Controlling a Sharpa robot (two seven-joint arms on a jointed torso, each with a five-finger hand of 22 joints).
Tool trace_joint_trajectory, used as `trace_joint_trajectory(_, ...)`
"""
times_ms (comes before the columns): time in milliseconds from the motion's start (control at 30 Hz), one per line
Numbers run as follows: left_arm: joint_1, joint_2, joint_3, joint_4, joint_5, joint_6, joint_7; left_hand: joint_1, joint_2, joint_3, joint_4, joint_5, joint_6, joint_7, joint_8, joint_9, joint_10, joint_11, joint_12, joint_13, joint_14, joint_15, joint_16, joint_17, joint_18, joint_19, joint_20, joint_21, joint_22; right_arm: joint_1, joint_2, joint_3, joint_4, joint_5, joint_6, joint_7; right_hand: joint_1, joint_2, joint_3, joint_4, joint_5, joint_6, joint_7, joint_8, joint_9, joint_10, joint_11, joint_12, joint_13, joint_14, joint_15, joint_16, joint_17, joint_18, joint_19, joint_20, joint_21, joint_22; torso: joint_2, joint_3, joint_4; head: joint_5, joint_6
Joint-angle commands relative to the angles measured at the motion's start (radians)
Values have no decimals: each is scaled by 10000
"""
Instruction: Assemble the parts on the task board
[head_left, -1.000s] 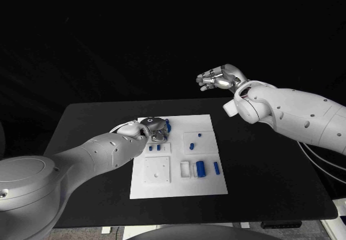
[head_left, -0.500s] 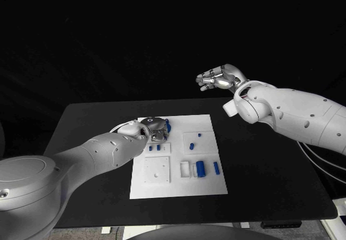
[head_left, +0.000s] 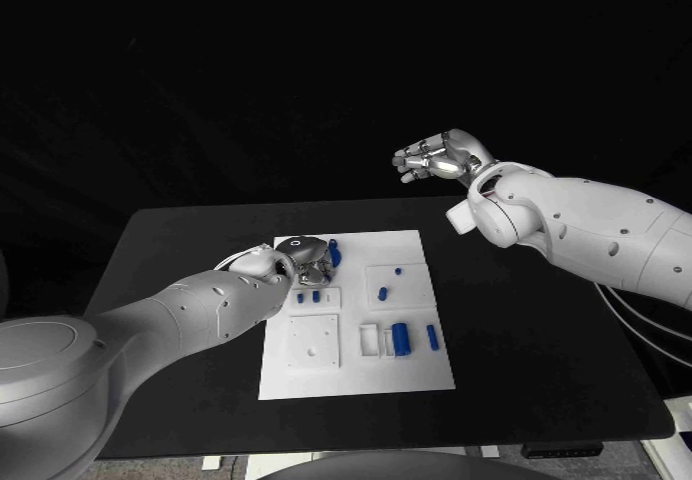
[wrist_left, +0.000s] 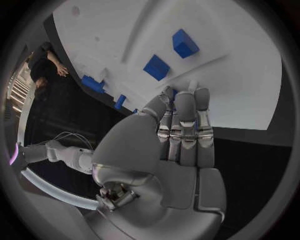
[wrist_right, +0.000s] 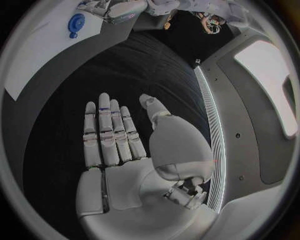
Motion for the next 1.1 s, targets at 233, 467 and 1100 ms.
trace_joint_trajectory(233,13,-303,114,632,1014,-1165,359,-150,-46,179,25,67,72,-11,23,-20,202,-141,20,25,43,-50,73,36,54,-15,-98,139,205,4,-66,6,45,-33,113,83,13,-65,15,69,56,-5,30,-29,2,-18,8,-40,-14,16,65,-66,-14,-139,-73,-8,-5,-6,-1,-19,45,26,29)
trace_joint_trajectory(467,14,-554,351,1053,1207,-1192,425,-155,-56,195,29,76,80,-14,24,-19,213,-144,21,26,42,-53,79,42,52,-19,-102,156,204,3,-93,6,44,-33,126,85,13,-65,15,69,56,-5,30,-29,2,-18,8,-40,-14,16,65,-66,-14,-139,-73,-8,-5,-6,-3,-23,55,75,39)
trace_joint_trajectory(1100,23,-1482,662,1880,1299,-272,355,-165,-85,259,33,119,80,-14,24,-18,214,-143,20,26,35,-54,91,58,49,-50,-106,224,206,2,-217,5,70,-33,146,82,13,-65,15,69,56,-5,30,-29,2,-18,8,-40,-14,16,65,-66,-14,-139,-73,-8,-5,-6,-5,-41,196,110,-24)
